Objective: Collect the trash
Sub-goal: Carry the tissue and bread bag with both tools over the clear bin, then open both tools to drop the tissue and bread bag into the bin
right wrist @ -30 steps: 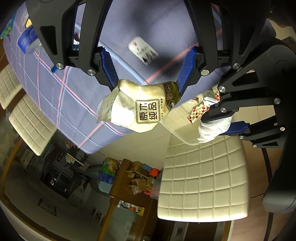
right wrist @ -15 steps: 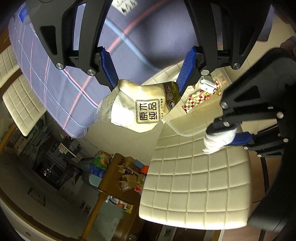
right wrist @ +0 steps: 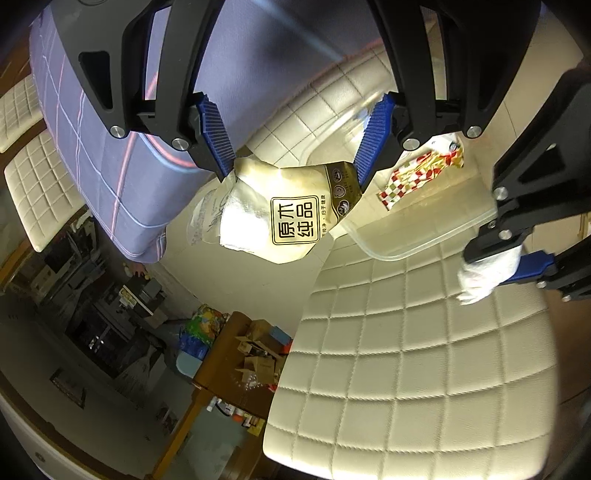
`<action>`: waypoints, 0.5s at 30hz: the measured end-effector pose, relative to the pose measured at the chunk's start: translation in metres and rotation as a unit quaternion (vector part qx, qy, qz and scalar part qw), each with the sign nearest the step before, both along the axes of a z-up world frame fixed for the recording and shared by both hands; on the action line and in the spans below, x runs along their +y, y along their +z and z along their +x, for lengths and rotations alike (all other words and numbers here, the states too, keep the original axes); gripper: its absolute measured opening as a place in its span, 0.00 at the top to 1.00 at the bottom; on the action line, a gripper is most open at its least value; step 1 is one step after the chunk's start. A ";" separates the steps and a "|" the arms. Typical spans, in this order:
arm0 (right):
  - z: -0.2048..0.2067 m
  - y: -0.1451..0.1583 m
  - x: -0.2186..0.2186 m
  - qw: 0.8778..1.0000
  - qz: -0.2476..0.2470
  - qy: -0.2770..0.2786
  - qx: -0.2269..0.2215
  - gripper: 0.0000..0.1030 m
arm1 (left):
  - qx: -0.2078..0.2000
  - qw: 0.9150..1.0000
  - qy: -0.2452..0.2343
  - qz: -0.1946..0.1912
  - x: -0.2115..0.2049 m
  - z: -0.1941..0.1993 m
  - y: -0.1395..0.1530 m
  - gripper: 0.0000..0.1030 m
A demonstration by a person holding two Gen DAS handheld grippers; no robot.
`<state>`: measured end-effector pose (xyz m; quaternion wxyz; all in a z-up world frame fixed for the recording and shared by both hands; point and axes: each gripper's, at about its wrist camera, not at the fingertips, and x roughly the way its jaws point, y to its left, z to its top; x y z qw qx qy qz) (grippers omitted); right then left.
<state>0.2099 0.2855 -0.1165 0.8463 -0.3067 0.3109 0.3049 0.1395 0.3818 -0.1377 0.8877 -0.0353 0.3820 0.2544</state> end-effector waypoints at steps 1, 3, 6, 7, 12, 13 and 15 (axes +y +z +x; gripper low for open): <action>0.004 0.000 0.004 1.000 0.001 -0.004 0.004 0.38 | 0.000 1.000 0.004 0.000 0.005 0.003 0.000 0.72; 0.007 0.000 0.011 1.000 -0.001 -0.009 0.004 0.37 | -0.001 1.000 0.009 0.006 0.009 0.005 -0.001 0.72; 0.010 0.001 0.016 1.000 -0.003 -0.012 -0.001 0.36 | -0.001 1.000 0.009 -0.002 0.017 0.009 -0.002 0.71; 0.010 0.001 0.017 1.000 -0.006 -0.012 -0.004 0.36 | 0.002 1.000 0.012 -0.002 0.020 0.010 -0.002 0.59; 0.010 0.000 0.018 1.000 -0.017 -0.010 -0.015 0.36 | -0.018 0.999 0.026 -0.012 0.027 0.003 0.003 0.19; 0.010 -0.001 0.017 1.000 -0.017 -0.010 -0.015 0.36 | -0.017 0.999 0.030 -0.015 0.029 0.003 0.002 0.19; 0.010 -0.002 0.018 1.000 -0.019 -0.009 -0.014 0.36 | -0.014 0.999 0.036 -0.019 0.032 0.001 0.001 0.19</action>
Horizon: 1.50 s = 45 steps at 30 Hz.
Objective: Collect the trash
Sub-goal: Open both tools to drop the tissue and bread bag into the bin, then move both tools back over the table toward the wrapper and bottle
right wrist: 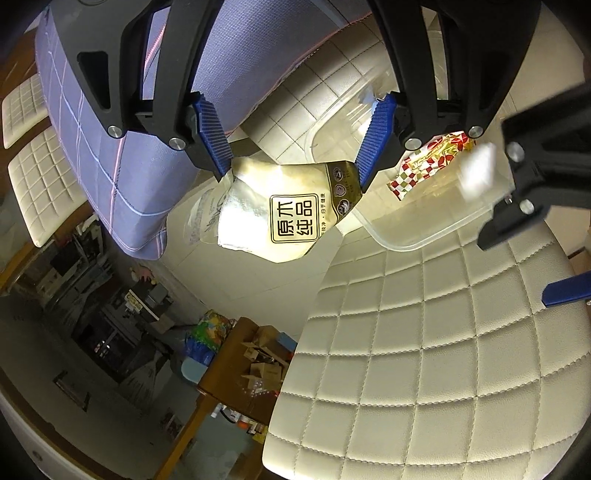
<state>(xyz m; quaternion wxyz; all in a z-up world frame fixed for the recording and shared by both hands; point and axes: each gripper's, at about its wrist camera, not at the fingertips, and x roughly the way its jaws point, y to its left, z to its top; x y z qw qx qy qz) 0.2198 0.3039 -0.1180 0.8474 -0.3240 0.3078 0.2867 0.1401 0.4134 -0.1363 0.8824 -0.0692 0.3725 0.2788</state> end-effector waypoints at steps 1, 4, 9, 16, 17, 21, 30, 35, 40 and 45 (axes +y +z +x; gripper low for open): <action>-0.001 -0.001 0.000 1.000 -0.002 0.000 0.001 0.36 | 0.001 1.000 0.001 -0.001 0.001 -0.002 -0.001 0.19; -0.002 -0.004 0.004 1.000 -0.002 0.002 0.006 0.36 | 0.003 1.000 0.001 0.005 0.002 -0.007 -0.002 0.19; -0.010 -0.004 0.011 1.000 -0.003 0.017 0.010 0.30 | 0.009 1.000 0.000 0.023 0.001 -0.013 -0.003 0.19; -0.022 -0.009 0.013 0.999 -0.033 0.029 -0.017 0.06 | 0.014 0.999 0.008 0.031 0.005 -0.016 -0.002 0.19; -0.022 -0.009 0.012 0.999 -0.036 0.028 -0.018 0.06 | 0.014 0.999 0.007 0.031 0.004 -0.017 -0.002 0.19; -0.024 -0.012 0.004 0.999 -0.038 0.026 -0.020 0.06 | 0.015 0.999 0.001 0.031 -0.003 -0.017 0.000 0.19; -0.023 -0.003 -0.050 0.999 -0.030 -0.003 -0.028 0.07 | 0.011 0.999 -0.039 0.034 -0.044 -0.007 0.012 0.19; -0.019 0.007 -0.110 0.998 -0.025 -0.041 -0.034 0.07 | 0.004 0.996 -0.084 0.029 -0.090 0.007 0.022 0.19; -0.014 0.023 -0.185 0.995 -0.007 -0.094 -0.038 0.07 | -0.009 0.987 -0.156 0.040 -0.161 0.022 0.036 0.19; -0.016 0.038 -0.266 0.987 0.010 -0.150 -0.060 0.06 | -0.015 0.974 -0.224 0.041 -0.231 0.033 0.043 0.19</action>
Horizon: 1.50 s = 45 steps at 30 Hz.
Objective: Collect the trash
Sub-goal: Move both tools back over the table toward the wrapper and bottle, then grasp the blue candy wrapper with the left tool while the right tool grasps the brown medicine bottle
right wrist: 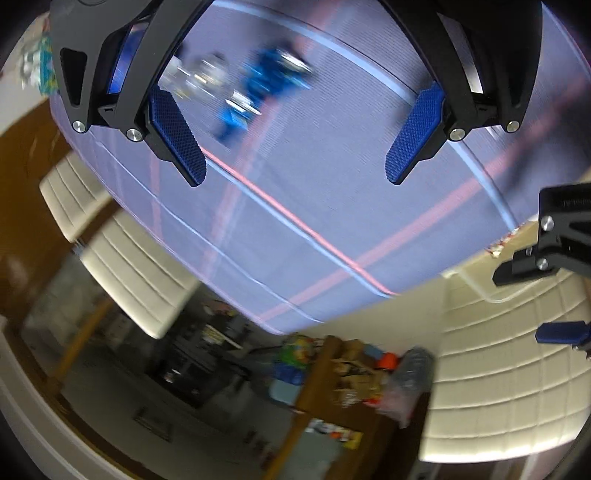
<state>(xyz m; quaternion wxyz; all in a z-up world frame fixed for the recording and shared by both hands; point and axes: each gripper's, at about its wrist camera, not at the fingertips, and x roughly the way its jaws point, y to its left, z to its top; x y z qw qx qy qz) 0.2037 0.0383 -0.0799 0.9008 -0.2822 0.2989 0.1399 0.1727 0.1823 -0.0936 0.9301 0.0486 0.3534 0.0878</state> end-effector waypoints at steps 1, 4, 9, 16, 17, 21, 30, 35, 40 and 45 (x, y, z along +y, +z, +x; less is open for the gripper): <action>-0.002 0.001 -0.014 1.000 0.000 -0.010 -0.005 0.06 | 0.002 1.000 -0.020 -0.008 -0.018 0.003 0.000 0.19; -0.009 0.005 -0.058 0.999 0.002 -0.042 -0.020 0.06 | 0.007 0.998 -0.053 -0.017 -0.055 0.008 0.000 0.19; -0.025 0.001 -0.123 0.995 0.009 -0.099 -0.033 0.06 | 0.019 0.995 -0.101 -0.014 -0.112 0.013 -0.008 0.19; -0.043 -0.008 -0.186 0.987 0.008 -0.153 -0.045 0.06 | 0.033 0.988 -0.148 -0.020 -0.166 0.017 -0.017 0.19; -0.042 -0.011 -0.194 0.986 0.013 -0.161 -0.039 0.06 | 0.036 0.988 -0.151 -0.021 -0.173 0.018 -0.019 0.19; -0.033 -0.021 -0.212 0.984 0.040 -0.176 -0.004 0.16 | 0.048 0.986 -0.160 -0.023 -0.189 0.026 -0.024 0.19; 0.006 -0.046 -0.249 0.962 0.151 -0.208 0.094 0.52 | 0.063 0.985 -0.158 -0.009 -0.200 0.043 -0.034 0.19; 0.012 -0.053 -0.258 0.952 0.188 -0.211 0.120 0.55 | 0.067 0.985 -0.157 -0.023 -0.198 0.047 -0.038 0.19; 0.006 -0.052 -0.263 0.946 0.213 -0.215 0.117 0.55 | 0.068 0.982 -0.168 -0.050 -0.195 0.043 -0.036 0.60; -0.004 -0.047 -0.258 0.946 0.211 -0.221 0.106 0.55 | 0.059 0.981 -0.178 -0.057 -0.194 0.033 -0.031 0.71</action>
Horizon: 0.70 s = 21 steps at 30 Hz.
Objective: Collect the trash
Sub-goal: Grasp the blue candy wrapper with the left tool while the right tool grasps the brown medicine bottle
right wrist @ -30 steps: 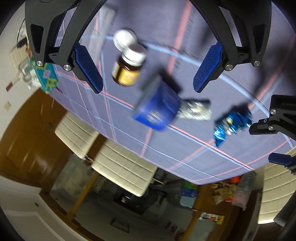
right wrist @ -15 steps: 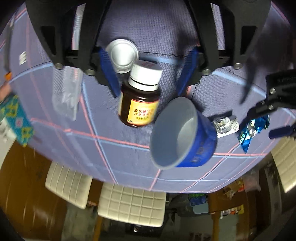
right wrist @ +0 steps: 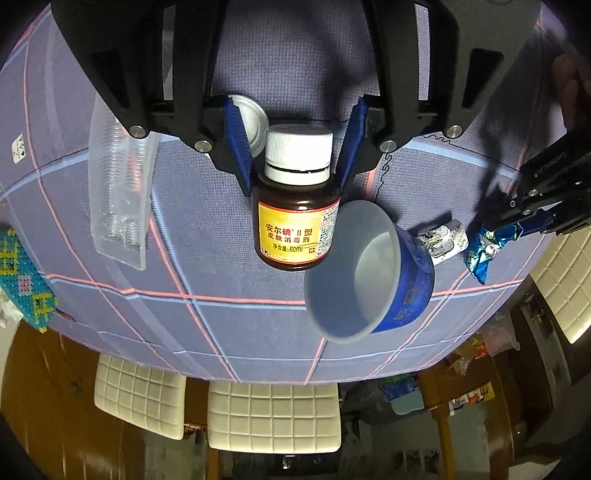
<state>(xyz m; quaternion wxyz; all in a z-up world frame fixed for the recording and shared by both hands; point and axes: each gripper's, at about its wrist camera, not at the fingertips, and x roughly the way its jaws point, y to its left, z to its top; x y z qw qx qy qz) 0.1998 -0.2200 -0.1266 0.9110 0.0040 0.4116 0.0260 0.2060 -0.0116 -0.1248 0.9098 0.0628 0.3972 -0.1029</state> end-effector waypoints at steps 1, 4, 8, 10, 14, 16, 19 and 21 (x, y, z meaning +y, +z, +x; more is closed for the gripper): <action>-0.002 0.002 0.000 1.000 0.001 -0.001 -0.002 0.55 | -0.005 1.000 -0.001 0.001 0.000 -0.002 0.002 0.71; -0.007 0.006 0.002 1.000 0.001 -0.002 -0.006 0.55 | -0.015 1.000 -0.004 -0.001 0.000 -0.009 0.009 0.71; -0.018 0.016 0.005 1.000 0.002 -0.001 -0.022 0.55 | -0.027 1.000 -0.007 0.001 0.002 -0.015 0.017 0.71; -0.022 0.021 0.008 1.000 0.003 0.002 -0.028 0.55 | -0.034 0.999 -0.007 0.005 0.003 -0.019 0.020 0.71; -0.034 0.033 0.021 0.999 -0.003 0.012 -0.048 0.55 | -0.046 0.999 -0.008 0.011 0.005 -0.027 0.026 0.71; -0.040 0.040 0.029 0.998 -0.010 0.017 -0.063 0.55 | -0.052 0.999 -0.009 0.012 0.007 -0.032 0.029 0.71; -0.048 0.048 0.040 0.997 -0.006 0.034 -0.076 0.55 | -0.060 0.998 -0.006 0.007 0.014 -0.039 0.034 0.71; -0.051 0.051 0.051 0.996 -0.008 0.050 -0.078 0.55 | -0.062 0.998 -0.003 0.006 0.019 -0.042 0.037 0.71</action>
